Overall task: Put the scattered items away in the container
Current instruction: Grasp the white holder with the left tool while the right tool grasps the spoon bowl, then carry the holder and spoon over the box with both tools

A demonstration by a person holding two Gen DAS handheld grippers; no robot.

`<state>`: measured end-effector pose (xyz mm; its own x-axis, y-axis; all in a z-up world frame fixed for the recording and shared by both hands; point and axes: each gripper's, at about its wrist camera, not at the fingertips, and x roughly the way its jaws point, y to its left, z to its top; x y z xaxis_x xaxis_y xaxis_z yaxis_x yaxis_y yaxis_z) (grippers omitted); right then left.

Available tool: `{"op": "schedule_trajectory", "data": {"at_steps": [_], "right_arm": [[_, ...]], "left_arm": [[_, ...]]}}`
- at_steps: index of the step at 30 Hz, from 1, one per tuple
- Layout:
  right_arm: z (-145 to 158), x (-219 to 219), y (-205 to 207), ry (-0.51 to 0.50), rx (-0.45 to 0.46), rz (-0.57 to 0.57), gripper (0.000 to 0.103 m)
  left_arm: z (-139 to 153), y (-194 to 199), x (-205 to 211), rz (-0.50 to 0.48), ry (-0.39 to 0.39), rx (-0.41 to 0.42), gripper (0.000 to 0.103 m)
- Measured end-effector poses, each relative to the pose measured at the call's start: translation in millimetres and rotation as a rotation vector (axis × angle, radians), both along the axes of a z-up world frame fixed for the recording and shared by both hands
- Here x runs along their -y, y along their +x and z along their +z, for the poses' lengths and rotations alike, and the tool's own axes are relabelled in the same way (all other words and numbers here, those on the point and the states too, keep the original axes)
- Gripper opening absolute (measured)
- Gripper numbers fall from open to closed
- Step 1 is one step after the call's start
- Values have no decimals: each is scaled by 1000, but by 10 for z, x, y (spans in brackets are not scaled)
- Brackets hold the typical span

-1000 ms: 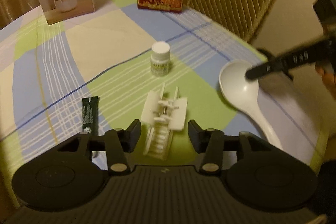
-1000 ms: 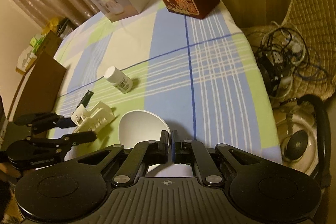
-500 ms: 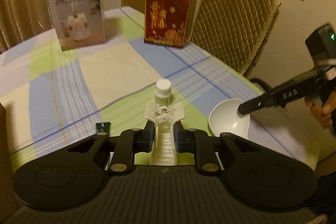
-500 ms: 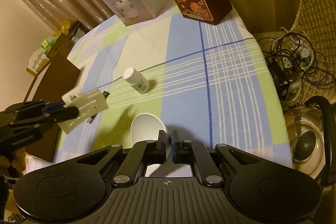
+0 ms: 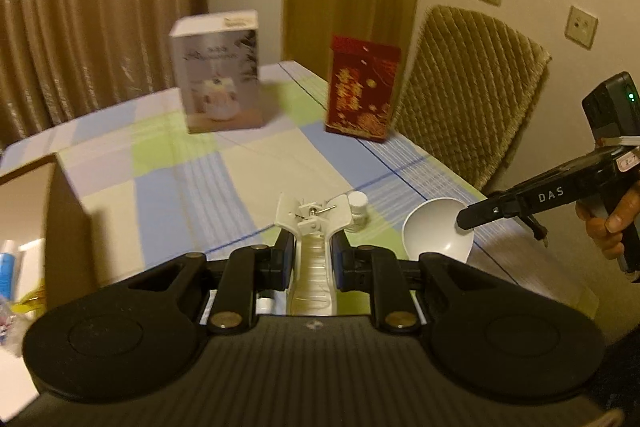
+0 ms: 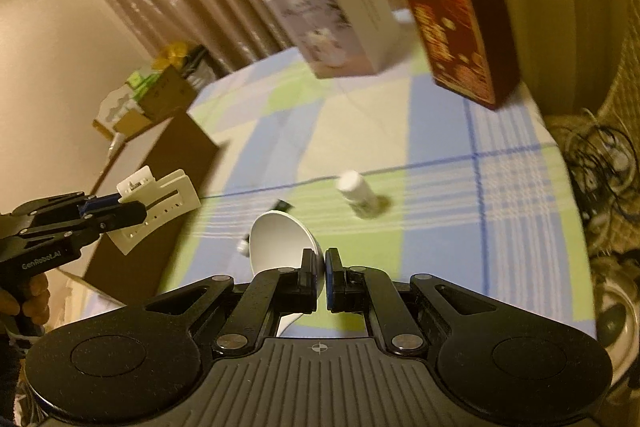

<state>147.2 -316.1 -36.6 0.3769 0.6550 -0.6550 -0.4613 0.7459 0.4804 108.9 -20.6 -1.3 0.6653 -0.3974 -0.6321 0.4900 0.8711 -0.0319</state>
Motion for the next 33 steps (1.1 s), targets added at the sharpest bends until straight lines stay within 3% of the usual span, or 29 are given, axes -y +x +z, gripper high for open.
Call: {"op": "schedule_trajectory", "data": {"at_steps": [14,33], "right_arm": [[497,-792,-333,42,67,86,7],[914,-2609,-466,151,145,258,7]], "left_arm": [[381,-420,-937,116,-20,74,16],[618,-601,-2550,253,-2,134,16]]}}
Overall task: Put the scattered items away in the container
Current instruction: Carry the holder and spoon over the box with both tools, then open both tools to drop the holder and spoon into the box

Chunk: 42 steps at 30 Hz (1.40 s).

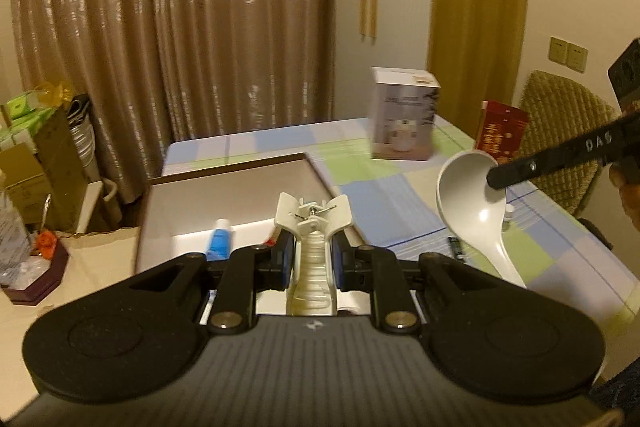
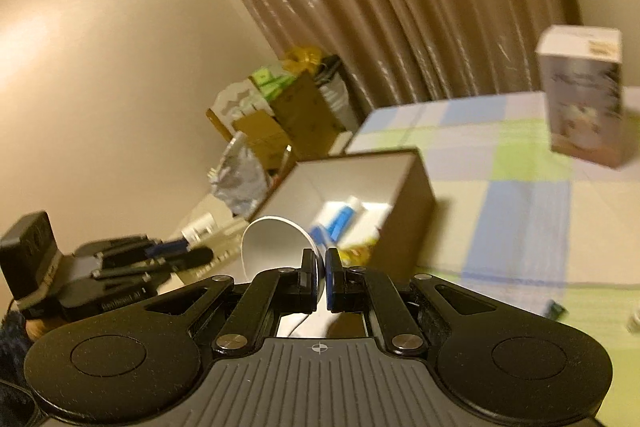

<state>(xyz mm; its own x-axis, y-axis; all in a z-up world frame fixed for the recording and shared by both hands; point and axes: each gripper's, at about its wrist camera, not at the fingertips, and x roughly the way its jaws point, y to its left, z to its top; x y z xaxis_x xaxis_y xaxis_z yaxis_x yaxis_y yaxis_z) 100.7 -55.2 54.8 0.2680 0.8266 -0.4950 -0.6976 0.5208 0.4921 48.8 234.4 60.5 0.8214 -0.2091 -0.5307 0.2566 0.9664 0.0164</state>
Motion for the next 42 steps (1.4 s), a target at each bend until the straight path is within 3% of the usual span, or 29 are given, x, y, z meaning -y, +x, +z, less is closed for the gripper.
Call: {"op": "schedule_trajectory", "data": {"at_steps": [7,14,32,36,42], "right_arm": [[82,-613,139,19,47,-15,7],[-75,-998,309,-20,48,-64,7],[-1049,-1517,375,-266,-39,-48,7],[-1191,-1619,345,-327,-26,-17,7],[-1248,-1776,236,-446,89,45,7]], "left_arm": [[-5,128,-388,9,9,-4,16],[-69,296,-590,0,15,-21,16],[-723,822,-732,-24,25,-188,16],[-850,875,-771,-16,31,-223,16],[-927,893,-791,-14,33,-256,16]]}}
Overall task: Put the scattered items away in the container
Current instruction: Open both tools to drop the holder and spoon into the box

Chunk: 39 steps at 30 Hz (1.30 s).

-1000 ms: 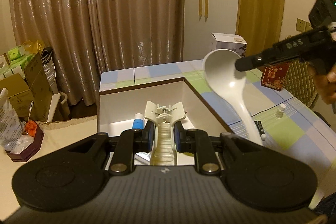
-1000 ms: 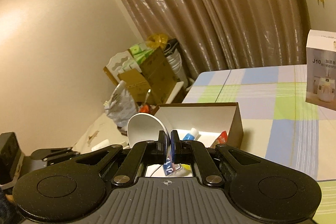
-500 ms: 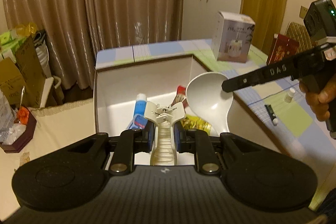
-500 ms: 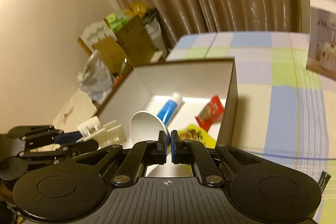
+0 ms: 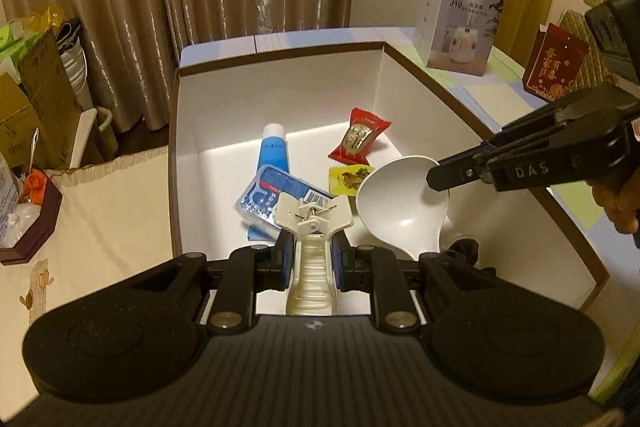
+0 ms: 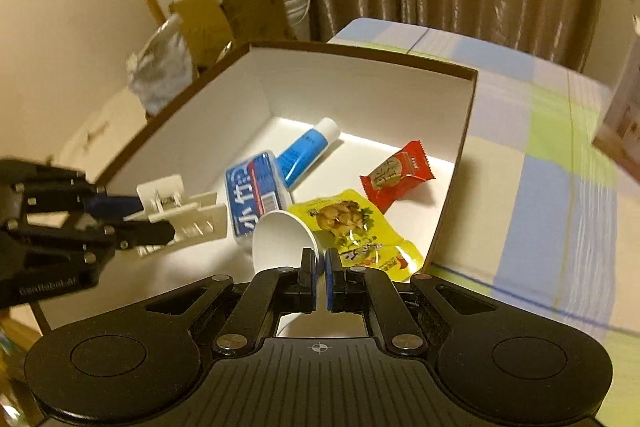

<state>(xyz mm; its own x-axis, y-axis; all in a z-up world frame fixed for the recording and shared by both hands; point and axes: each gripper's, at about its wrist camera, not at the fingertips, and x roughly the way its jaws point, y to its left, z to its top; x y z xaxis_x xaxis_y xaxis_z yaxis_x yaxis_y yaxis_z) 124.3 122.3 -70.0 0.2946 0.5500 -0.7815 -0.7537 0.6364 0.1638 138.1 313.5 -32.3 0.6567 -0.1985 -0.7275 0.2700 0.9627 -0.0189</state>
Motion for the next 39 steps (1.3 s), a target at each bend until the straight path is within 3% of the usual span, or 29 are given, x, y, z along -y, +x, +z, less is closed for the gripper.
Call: {"op": "schedule_trajectory", "data": {"at_steps": [14,15,16,18,19,24,28,36,39], "right_arm": [[-137,-139,-142,-123,122,126,8],[-140,-139,-142,-122,123,134,13],[-138,-136,-146,-117,120,146,22],[-89,-131,-208,-72,143,193,98],[-65,-136,-254,-57,166,201,103],[-126,-205,-331,-81,179,237,103],[-139,-196,-362,-90,176,267,103],[-137,-164,-483,-108,174,314,103],[-137,-141,-520,-107,168,317,103]], "left_arm": [[-111,31,83,-14,8,-35,16],[-115,35,89,-15,10,-38,16],[-124,32,89,-15,10,-40,16],[-138,34,94,-15,11,-45,16],[-142,41,99,-16,12,-48,16],[-210,60,136,-18,20,-77,17],[-245,41,155,-16,49,-92,39],[-222,6,192,-16,69,-110,60],[-195,-18,215,-15,71,-110,63]]}}
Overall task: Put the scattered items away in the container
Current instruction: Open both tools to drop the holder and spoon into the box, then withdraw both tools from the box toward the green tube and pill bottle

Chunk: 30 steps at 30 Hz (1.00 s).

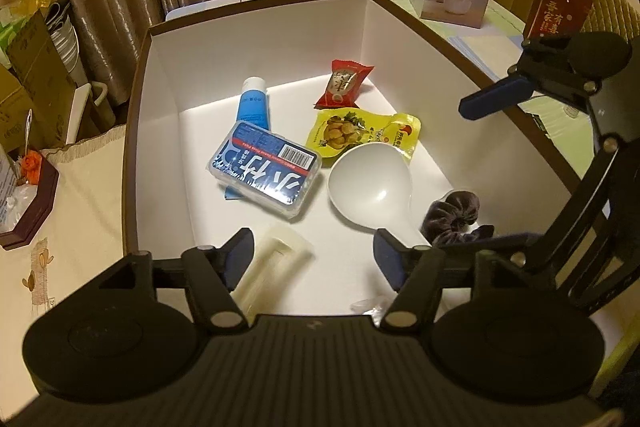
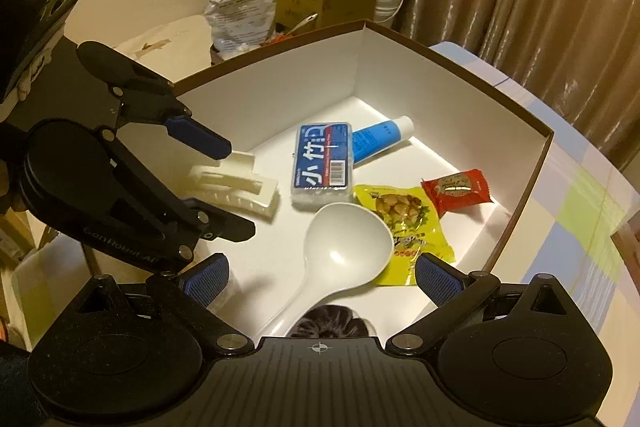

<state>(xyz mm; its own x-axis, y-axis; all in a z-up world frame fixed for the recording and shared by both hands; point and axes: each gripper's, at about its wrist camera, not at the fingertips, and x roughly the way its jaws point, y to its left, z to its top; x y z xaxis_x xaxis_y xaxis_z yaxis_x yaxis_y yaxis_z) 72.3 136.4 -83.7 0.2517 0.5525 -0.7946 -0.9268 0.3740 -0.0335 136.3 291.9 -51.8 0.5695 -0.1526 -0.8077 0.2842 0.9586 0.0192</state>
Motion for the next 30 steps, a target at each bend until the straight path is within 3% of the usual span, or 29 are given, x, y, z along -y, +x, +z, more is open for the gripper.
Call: {"op": "schedule_trajectory", "data": {"at_steps": [6,10,30], "right_arm": [[10,63,-47,-7,-2,-15,103],[40,111,-86,2,-7,-25,103],[250,358,-405,41,30,-16,103]], "left_arm": [[32,-39,28,12,4,-8,65],[76,-74,47,32,18,1,73],[422,-398,175,122,39,51,82]]}}
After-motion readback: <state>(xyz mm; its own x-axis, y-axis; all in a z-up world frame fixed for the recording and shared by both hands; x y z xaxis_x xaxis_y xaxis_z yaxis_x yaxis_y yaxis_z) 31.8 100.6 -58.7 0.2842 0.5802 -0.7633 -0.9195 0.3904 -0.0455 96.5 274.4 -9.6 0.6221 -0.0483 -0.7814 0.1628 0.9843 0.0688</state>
